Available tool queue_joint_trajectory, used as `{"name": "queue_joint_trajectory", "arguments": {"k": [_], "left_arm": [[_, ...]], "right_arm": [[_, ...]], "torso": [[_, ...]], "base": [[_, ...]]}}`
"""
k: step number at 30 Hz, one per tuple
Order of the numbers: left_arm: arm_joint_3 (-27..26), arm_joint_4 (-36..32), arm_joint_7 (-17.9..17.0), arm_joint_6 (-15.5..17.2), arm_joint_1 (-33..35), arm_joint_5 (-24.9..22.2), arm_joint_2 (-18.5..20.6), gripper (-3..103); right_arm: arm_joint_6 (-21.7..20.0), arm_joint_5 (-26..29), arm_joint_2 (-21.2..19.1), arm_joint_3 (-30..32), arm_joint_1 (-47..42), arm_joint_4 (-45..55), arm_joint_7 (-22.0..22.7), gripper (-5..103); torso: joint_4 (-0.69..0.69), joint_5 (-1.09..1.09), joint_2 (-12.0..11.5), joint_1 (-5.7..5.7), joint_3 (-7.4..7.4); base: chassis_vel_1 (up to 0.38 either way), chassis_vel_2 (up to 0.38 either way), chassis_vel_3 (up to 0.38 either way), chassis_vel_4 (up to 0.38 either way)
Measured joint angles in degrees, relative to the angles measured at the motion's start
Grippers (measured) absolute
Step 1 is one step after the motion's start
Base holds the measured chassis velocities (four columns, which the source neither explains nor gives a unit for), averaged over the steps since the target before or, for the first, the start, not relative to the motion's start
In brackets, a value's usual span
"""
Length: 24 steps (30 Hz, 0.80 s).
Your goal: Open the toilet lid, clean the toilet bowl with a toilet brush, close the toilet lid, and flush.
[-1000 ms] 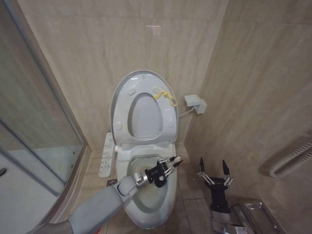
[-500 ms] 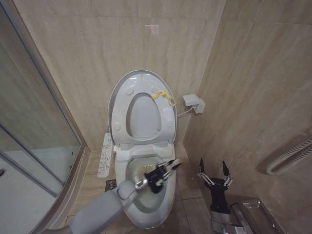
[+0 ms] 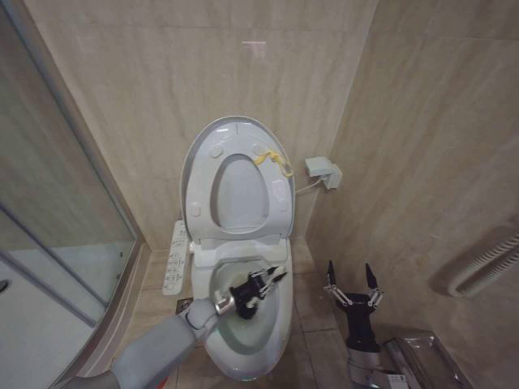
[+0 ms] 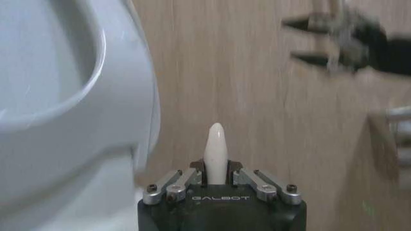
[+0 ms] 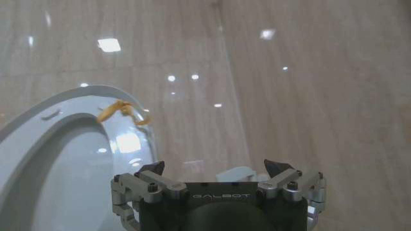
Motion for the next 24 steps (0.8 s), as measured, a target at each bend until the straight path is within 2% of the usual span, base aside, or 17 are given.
{"name": "queue_joint_trajectory", "arguments": {"k": [1,3,4,6,7,8,9,11,13,15,17,19,20,21,24], "left_arm": [[0.0,0.0,0.0,0.0,0.0,0.0,0.0,22],[1.43,-5.46,-1.16,0.99,-2.96,-1.1,-1.4,22],[2.06,-6.27,-1.45,1.15,-3.41,-1.24,-1.43,22],[2.68,-5.21,-1.39,1.09,-3.2,-0.92,-1.04,22],[2.77,-2.18,-0.92,0.42,-2.35,-0.02,-0.41,22],[2.39,-0.1,-0.47,-0.2,-1.35,0.74,0.42,22],[2.39,-0.1,-0.47,-0.2,-1.35,0.74,0.42,22],[1.44,0.12,-0.26,-0.35,-0.22,0.87,1.4,22],[1.36,-2.19,-0.67,0.17,-0.54,0.11,1.06,22],[1.38,-6.31,-1.3,1.23,-2.02,-0.64,-0.3,22],[1.71,-6.6,-1.31,1.37,-2.28,-0.57,-0.48,22],[2.35,-2.46,-1.0,1.03,-1.26,0.45,0.16,22],[2.35,-2.46,-1.0,1.03,-1.26,0.45,0.16,22],[2.25,0.16,-0.65,0.5,-0.43,1.11,0.81,22],[2.03,-0.82,-0.81,0.7,-0.55,0.37,1.03,22]], "right_arm": [[0.0,0.0,0.0,0.0,0.0,0.0,0.0,100],[0.01,-0.02,0.01,0.42,0.14,-0.34,0.02,100],[0.02,-0.01,0.01,0.58,0.21,-0.5,0.05,100],[0.04,0.01,-0.01,0.71,0.18,-0.51,0.08,100],[0.05,0.13,-0.01,0.71,0.03,-0.43,0.13,100],[0.05,0.31,-0.03,0.65,-0.06,-0.3,0.17,100],[0.05,0.31,-0.03,0.65,-0.06,-0.3,0.17,100],[0.05,0.72,-0.02,0.67,-0.25,-0.06,0.16,100],[0.05,0.96,0.02,0.89,-0.26,-0.07,0.19,100],[0.05,1.2,0.02,1.36,-0.16,-0.22,0.3,100],[0.02,1.33,0.02,1.43,-0.05,-0.23,0.33,100],[-0.02,1.5,0.0,1.47,-0.21,0.02,0.39,100],[-0.02,1.5,0.0,1.47,-0.21,0.02,0.39,100],[-0.06,1.58,-0.04,1.47,-0.25,0.16,0.42,100],[-0.08,1.62,-0.01,1.39,-0.3,0.28,0.4,100]], "torso": [[0.0,0.0,0.0,0.0,0.0],[-0.18,-0.02,0.01,-0.01,-0.02],[-0.22,0.0,0.02,-0.01,-0.03],[-0.22,-0.01,0.02,0.0,-0.02],[-0.2,-0.02,0.01,0.0,0.0],[-0.13,-0.02,0.0,0.01,0.01],[-0.13,-0.02,0.0,0.01,0.01],[0.01,0.02,0.0,0.0,0.0],[0.0,0.01,0.0,0.0,0.0],[-0.18,-0.02,0.01,0.0,-0.02],[-0.22,-0.02,0.02,-0.01,-0.03],[-0.2,-0.01,0.01,0.0,0.0],[-0.2,-0.01,0.01,0.0,0.0],[-0.08,-0.01,0.0,0.01,0.01],[-0.01,0.01,0.0,0.0,0.0]], "base": [[0.081,0.035,0.038,0.053],[0.04,0.015,-0.002,0.012],[-0.075,-0.031,-0.029,-0.02],[-0.075,-0.041,-0.039,-0.044],[-0.056,-0.05,-0.002,-0.012],[0.0,0.0,0.0,0.0],[0.0,0.0,0.0,0.0],[0.026,0.019,0.019,0.024],[0.053,0.076,0.034,0.048],[0.042,0.038,0.002,0.01],[0.0,0.0,0.0,0.0],[-0.058,-0.047,-0.035,-0.031],[-0.064,-0.063,-0.035,-0.003],[-0.064,-0.004,0.017,-0.003],[0.037,0.035,0.033,0.041]]}}
